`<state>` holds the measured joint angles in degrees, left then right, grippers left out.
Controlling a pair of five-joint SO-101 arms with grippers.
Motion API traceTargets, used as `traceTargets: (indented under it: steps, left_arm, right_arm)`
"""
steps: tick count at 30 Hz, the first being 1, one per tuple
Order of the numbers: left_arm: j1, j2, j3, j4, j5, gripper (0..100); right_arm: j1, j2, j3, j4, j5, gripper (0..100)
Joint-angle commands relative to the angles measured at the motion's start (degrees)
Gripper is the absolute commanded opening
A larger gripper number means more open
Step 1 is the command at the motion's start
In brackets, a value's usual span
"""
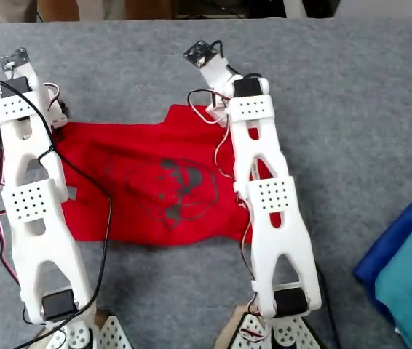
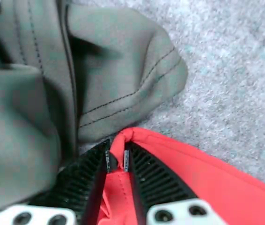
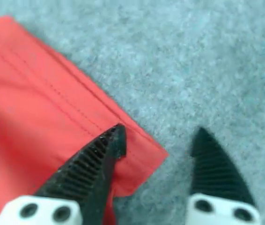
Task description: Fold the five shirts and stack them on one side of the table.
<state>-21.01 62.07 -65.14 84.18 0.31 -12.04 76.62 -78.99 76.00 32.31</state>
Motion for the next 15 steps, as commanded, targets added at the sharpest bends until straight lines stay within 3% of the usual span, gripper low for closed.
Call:
traceTargets:
  steps: [1,8,15]
  left_arm:
    - [0.09,-0.57,-0.26,-0.62,-0.26,2]
    - [0.18,-0.57,-0.26,-0.62,-0.26,2]
    - [0.18,-0.57,-0.26,-0.62,-0.26,2]
  right_arm:
    - [1.63,-0.48,0.13,1.14,6.24,10.4]
    - [1.1,-0.57,-0.4,2.02,8.35,0.2]
    - [0.84,-0.84,-6.99,1.58,5.19,0.4]
